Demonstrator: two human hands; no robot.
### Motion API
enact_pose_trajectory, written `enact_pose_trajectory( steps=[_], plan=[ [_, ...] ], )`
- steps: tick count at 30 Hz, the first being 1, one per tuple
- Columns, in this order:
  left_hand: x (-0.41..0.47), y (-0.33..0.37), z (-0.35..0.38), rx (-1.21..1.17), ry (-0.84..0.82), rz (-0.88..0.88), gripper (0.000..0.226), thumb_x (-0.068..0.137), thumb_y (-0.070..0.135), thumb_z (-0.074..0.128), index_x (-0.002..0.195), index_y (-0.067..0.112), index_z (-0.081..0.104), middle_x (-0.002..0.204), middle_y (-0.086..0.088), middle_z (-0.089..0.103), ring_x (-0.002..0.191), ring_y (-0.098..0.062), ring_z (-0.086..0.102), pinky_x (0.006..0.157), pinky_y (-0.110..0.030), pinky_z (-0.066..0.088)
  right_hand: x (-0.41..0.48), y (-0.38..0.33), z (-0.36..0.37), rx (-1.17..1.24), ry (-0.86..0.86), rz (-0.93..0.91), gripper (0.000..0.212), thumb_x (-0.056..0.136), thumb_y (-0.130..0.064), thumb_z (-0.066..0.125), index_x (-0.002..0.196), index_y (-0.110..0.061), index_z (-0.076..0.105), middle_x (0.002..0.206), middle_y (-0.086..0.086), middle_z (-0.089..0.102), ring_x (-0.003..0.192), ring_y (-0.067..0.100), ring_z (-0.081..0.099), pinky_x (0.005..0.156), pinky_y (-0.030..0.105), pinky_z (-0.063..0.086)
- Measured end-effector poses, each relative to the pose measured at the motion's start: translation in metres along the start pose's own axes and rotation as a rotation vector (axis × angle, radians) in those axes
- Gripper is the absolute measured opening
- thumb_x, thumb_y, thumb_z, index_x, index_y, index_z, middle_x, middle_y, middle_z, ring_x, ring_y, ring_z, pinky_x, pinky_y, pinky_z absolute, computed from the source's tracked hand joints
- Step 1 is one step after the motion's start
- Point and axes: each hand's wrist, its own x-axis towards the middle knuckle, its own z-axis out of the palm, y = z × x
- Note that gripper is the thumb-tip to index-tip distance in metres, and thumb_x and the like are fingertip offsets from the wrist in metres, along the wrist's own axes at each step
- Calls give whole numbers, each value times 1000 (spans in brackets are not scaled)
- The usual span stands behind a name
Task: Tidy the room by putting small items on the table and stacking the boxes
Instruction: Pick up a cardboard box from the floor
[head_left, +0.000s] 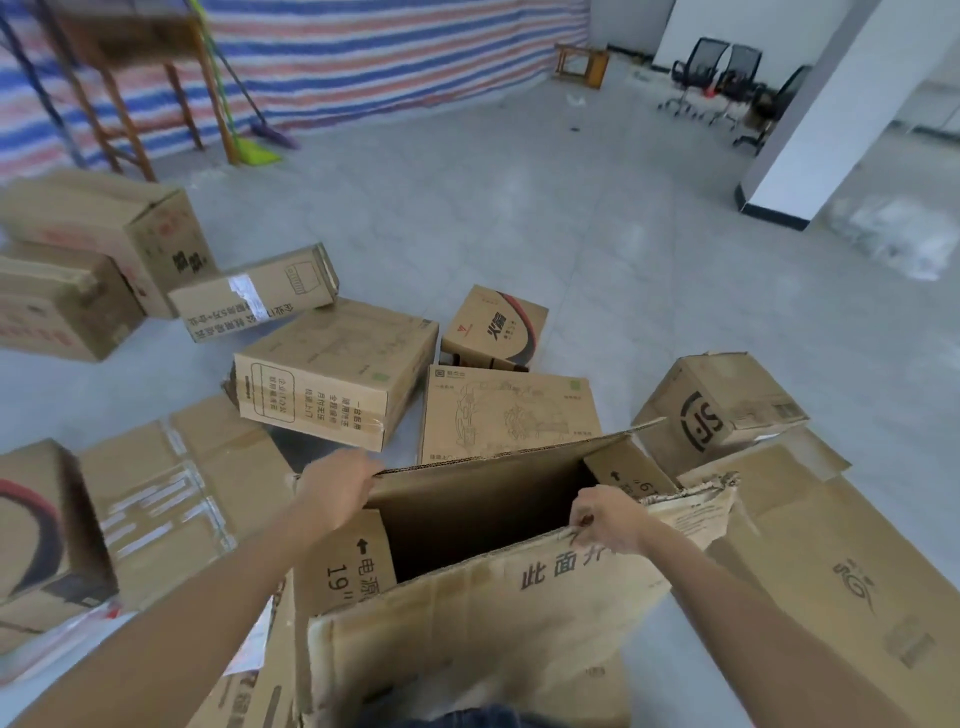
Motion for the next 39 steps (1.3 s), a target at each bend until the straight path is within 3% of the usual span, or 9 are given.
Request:
enact_pose_trajectory(
  steps=[3, 7, 9, 14, 18, 21, 25, 29, 39],
  plan=[
    [13, -3, -51, 40, 28, -39, 27, 96, 23, 43, 113, 21, 64, 109, -1, 65, 100, -19, 60, 81, -28, 49, 0, -11, -45, -3, 71, -87, 5, 82, -13, 69, 82, -11, 64, 74, -14, 44, 82, 13, 45, 60, 12, 33],
    [8, -2, -117, 113, 105, -134, 24, 95, 25, 46, 111, 18, 63, 110, -3, 65, 98, -21, 60, 81, -30, 50, -4, -32, -87, 28, 144, -205, 31, 80, -10, 70, 59, -22, 51, 65, -6, 48, 59, 4, 43, 51, 14, 30],
    [-6, -2, -147, 144, 120, -190, 27, 95, 27, 47, 117, 20, 60, 115, -4, 63, 103, -23, 59, 84, -31, 50, -6, -44, -100, 18, 159, -271, 28, 81, -9, 70, 61, -16, 51, 62, -6, 45, 56, 4, 40, 50, 15, 28],
    [-70, -3, -208, 167, 263, -350, 25, 94, 19, 52, 118, 17, 59, 117, -5, 60, 107, -21, 57, 91, -33, 47, -15, -88, -124, -41, 207, -438, 18, 85, -16, 67, 78, -13, 51, 74, -3, 47, 69, 13, 45, 58, 21, 32],
    [-126, -9, -240, 99, 391, -513, 29, 92, 15, 54, 121, 16, 53, 115, -6, 59, 98, -18, 55, 84, -30, 44, -29, -124, -136, -80, 336, -543, 27, 86, -22, 65, 71, -25, 44, 73, -9, 46, 71, 12, 45, 70, 27, 31],
    [-173, -6, -256, 113, 440, -599, 23, 92, 17, 55, 115, 19, 54, 111, -6, 59, 95, -18, 54, 81, -31, 45, -41, -151, -136, -136, 362, -628, 12, 87, -23, 64, 84, -21, 52, 78, -8, 53, 84, 18, 52, 75, 28, 35],
    [-240, -9, -246, 131, 449, -718, 21, 93, 17, 53, 113, 20, 57, 110, -3, 60, 97, -20, 55, 83, -36, 50, -47, -193, -111, -214, 264, -723, 12, 87, -23, 64, 95, -15, 60, 96, 2, 64, 97, 21, 56, 89, 36, 41],
    [-307, -5, -217, 116, 456, -830, 18, 95, 16, 48, 110, 19, 57, 106, -6, 60, 91, -22, 54, 80, -38, 50, -62, -239, -75, -292, 107, -775, 29, 85, -23, 67, 110, -10, 64, 107, 4, 63, 99, 22, 59, 85, 36, 49],
    [-528, -27, -143, -43, 419, -1127, 20, 93, 14, 51, 110, 16, 62, 109, -6, 62, 95, -22, 54, 87, -38, 48, -126, -382, 55, -501, -95, -960, 25, 85, -21, 67, 101, -2, 63, 71, -6, 50, 62, 8, 45, 50, 18, 30]
  ],
)
